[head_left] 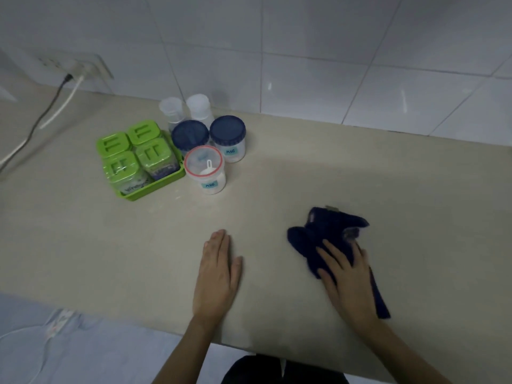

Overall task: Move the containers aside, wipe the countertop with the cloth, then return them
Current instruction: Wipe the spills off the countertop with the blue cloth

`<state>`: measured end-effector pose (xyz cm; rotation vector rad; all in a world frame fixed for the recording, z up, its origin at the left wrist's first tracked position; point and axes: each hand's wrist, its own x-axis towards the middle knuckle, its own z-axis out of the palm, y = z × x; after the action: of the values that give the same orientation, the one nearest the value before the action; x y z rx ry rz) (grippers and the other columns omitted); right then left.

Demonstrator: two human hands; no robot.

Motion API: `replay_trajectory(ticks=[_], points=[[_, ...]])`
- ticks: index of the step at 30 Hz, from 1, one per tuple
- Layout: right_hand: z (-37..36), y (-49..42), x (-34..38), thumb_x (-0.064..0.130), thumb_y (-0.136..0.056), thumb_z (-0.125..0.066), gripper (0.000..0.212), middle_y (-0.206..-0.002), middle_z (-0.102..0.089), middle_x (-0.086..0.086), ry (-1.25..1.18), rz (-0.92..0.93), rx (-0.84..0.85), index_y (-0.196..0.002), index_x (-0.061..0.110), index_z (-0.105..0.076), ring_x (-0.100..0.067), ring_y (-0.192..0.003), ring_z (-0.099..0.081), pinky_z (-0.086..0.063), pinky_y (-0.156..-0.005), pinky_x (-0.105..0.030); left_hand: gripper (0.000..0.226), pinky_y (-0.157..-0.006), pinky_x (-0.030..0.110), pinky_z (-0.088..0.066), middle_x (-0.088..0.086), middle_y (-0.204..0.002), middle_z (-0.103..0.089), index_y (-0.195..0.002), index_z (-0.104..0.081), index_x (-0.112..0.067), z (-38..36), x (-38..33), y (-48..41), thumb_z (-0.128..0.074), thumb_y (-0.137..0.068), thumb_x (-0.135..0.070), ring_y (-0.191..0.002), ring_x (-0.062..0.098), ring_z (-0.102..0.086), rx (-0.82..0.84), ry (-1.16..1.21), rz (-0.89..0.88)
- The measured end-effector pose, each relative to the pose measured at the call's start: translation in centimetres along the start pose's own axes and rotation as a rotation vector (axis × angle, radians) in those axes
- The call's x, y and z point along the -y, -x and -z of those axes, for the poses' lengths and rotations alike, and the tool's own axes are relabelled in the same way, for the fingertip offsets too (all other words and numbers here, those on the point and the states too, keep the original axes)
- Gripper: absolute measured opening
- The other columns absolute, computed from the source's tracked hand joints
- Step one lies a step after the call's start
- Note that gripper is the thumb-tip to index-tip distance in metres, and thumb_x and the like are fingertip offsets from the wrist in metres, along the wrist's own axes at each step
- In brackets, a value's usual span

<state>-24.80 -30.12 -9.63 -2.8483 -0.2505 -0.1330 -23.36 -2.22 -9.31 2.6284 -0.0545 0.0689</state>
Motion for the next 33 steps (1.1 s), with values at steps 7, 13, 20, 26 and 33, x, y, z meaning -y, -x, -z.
replay_trajectory(ticks=[7,13,20,26,33], points=[[-2.7,-4.4,8.7,0.040,-0.085,-0.049,0.045,-0.140,-0.050,0.010,-0.072,0.288,0.178,-0.130,0.033,-0.045,-0.031,-0.136,-0.036,-0.029,-0.111,-0.056,0.065,-0.121,0.024,0.000,0.004,-0.156,-0.024,-0.148,-0.025,-0.010,0.5,-0.2,0.3,-0.035,-0.095,-0.047,-0.145,0.011,-0.016,-0.011,0.073,0.030],[1.5,-0.2,-4.4,0.037,-0.095,-0.044,0.040,-0.142,-0.047,0.003,-0.070,0.121,0.130,-0.131,0.020,-0.052,-0.027,-0.134,-0.040,-0.028,-0.115,-0.045,0.064,-0.121,0.029,-0.005,0.002,-0.156,-0.025,-0.146,-0.028,-0.010,0.5,-0.3,0.4,-0.039,-0.095,-0.046,-0.145,0.009,-0.016,-0.025,0.093,0.017],[0.9,-0.3,-2.3,0.032,-0.094,-0.038,0.043,-0.144,-0.047,-0.002,0.018,-0.204,0.030,-0.132,0.017,-0.051,-0.038,-0.135,-0.034,-0.027,-0.113,-0.049,0.067,-0.121,0.029,-0.003,0.008,-0.156,-0.027,-0.144,-0.033,-0.004,-0.2,0.1,0.1,-0.035,-0.094,-0.049,-0.145,0.017,-0.019,0.032,-0.057,0.016],[-3.0,-3.0,6.1,0.037,-0.089,-0.041,0.042,-0.141,-0.051,0.005,-0.022,0.101,0.112,-0.128,0.026,-0.051,-0.032,-0.135,-0.036,-0.019,-0.113,-0.049,0.069,-0.120,0.024,0.004,0.008,-0.158,-0.021,-0.147,-0.026,-0.006,-0.3,-0.1,0.1,-0.035,-0.094,-0.050,-0.146,0.016,-0.014,0.075,-0.156,0.013],[1.6,1.1,-6.5,0.033,-0.093,-0.046,0.039,-0.138,-0.052,-0.001,-0.023,0.066,0.065,-0.128,0.018,-0.054,-0.027,-0.132,-0.042,-0.033,-0.111,-0.047,0.072,-0.121,0.031,-0.006,0.008,-0.157,-0.024,-0.146,-0.028,-0.006,-0.3,0.0,0.2,-0.033,-0.092,-0.053,-0.146,0.019,-0.016,0.087,-0.148,0.024]])
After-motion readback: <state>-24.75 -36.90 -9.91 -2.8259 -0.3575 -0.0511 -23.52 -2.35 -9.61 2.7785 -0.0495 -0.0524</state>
